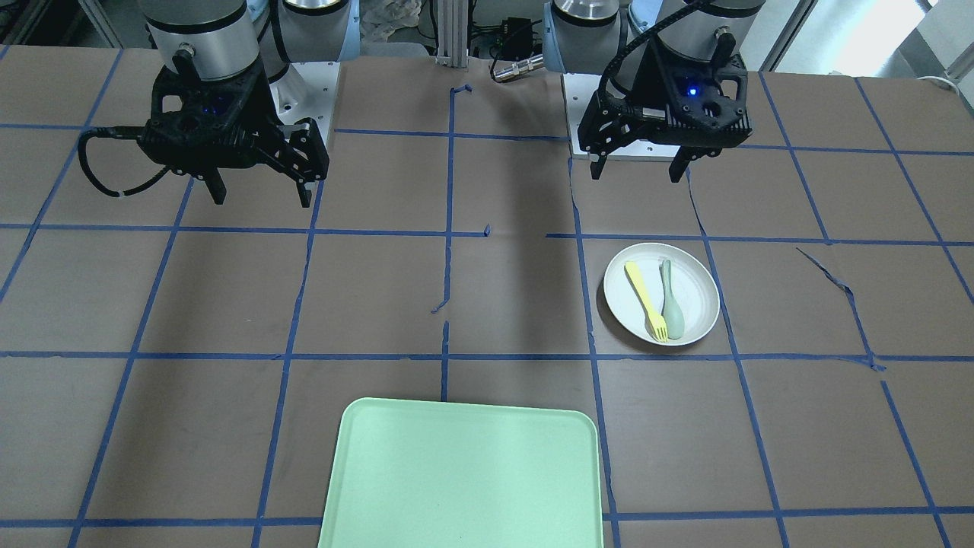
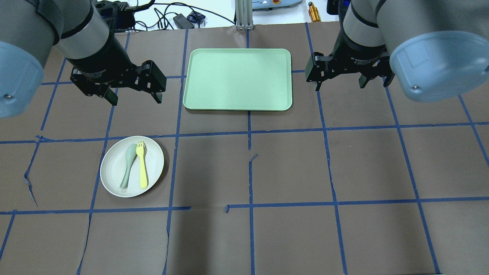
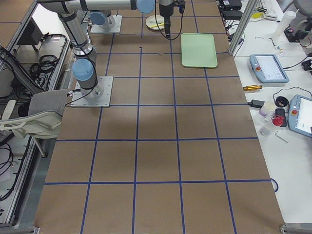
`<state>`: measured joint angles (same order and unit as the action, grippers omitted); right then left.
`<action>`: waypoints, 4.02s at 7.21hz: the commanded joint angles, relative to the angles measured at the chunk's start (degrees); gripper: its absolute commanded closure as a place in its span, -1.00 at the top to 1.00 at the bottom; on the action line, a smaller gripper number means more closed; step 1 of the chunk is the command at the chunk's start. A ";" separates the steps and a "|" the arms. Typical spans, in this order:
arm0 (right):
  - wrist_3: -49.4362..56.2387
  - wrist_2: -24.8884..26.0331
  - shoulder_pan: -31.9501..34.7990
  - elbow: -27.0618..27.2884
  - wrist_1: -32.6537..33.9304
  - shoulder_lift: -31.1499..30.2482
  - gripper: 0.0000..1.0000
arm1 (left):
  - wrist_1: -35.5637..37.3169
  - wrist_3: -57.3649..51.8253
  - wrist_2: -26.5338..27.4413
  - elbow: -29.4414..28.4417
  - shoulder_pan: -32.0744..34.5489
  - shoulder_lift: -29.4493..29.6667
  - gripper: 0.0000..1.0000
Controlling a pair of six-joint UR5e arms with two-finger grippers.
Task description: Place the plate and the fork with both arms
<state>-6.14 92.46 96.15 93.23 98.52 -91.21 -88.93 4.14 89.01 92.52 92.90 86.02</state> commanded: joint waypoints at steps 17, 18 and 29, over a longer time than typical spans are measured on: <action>-0.01 0.09 0.00 -0.15 0.27 0.24 1.00 | 0.51 0.97 -0.24 2.39 -1.22 0.90 1.00; -0.01 0.09 0.00 0.03 0.27 0.24 1.00 | 3.73 -1.74 -0.24 6.93 -5.06 1.43 1.00; -0.10 0.09 0.09 0.20 0.01 0.33 1.00 | 48.94 -29.45 -0.85 41.87 -33.57 10.04 -0.42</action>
<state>-6.20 92.55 96.21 93.44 98.59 -90.89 -40.47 -25.61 88.16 134.30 59.36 95.27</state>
